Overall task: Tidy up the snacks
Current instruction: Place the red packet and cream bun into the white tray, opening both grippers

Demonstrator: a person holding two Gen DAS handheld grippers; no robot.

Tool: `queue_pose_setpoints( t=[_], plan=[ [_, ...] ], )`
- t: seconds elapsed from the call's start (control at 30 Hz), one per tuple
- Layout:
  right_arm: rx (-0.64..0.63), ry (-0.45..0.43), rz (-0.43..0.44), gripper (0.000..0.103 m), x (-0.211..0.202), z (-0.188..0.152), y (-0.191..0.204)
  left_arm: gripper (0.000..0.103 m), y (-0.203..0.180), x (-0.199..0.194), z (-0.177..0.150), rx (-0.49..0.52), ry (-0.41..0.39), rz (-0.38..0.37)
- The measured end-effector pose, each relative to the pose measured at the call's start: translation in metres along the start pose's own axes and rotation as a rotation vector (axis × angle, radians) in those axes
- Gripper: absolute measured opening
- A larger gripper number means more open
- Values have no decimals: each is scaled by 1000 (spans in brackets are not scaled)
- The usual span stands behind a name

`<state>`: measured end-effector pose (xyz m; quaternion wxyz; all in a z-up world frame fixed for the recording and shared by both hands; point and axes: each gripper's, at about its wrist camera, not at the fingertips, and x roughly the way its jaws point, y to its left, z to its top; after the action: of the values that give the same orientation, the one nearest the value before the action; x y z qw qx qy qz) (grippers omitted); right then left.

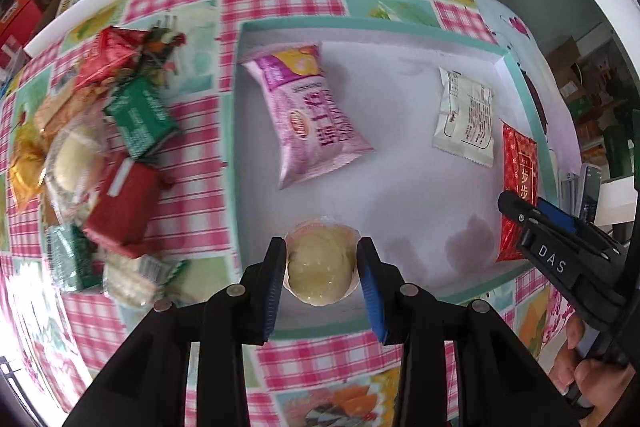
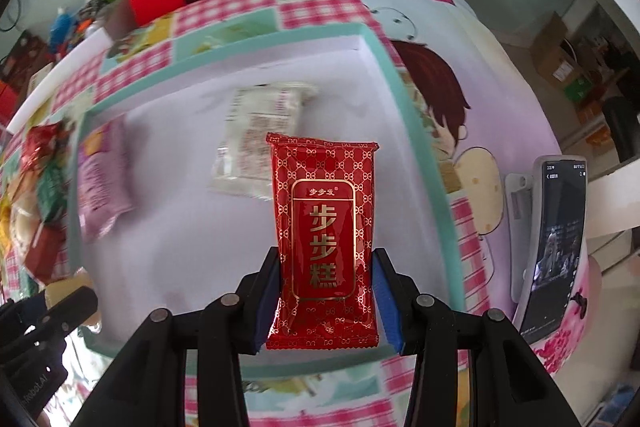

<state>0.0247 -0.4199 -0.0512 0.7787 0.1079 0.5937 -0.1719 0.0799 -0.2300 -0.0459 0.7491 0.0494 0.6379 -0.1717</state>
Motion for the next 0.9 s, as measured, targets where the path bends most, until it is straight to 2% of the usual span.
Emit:
queue_pose_setpoints(
  t=[0.2, 0.27, 0.43, 0.5, 0.53, 0.57, 0.63, 0.8, 0.9],
  plan=[
    [7, 15, 32, 51, 11, 7, -8, 39, -9, 7, 2, 25, 2, -6],
    [9, 14, 42, 58, 12, 11, -9, 48, -9, 6, 1, 25, -1, -2],
    [1, 1, 36, 59, 7, 13, -9, 51, 1, -4, -1, -4, -10, -2],
    [-5, -4, 35, 62, 2, 10, -6, 70, 9, -9, -5, -25, -20, 9],
    [-7, -7, 38, 71, -1, 7, -3, 86, 12, -11, -6, -36, -24, 16],
    [-8, -11, 46, 84, -5, 3, 0, 92, 18, -14, -7, -58, -31, 29],
    [-10, -19, 60, 95, -11, -2, 8, 92, 29, -20, -11, -86, -38, 48],
    [-36, -27, 70, 97, -21, -13, 23, 94, 52, -28, -22, -129, -40, 76],
    [-50, -32, 76, 99, -26, -18, 36, 98, 68, -33, -29, -149, -48, 96]
  ],
)
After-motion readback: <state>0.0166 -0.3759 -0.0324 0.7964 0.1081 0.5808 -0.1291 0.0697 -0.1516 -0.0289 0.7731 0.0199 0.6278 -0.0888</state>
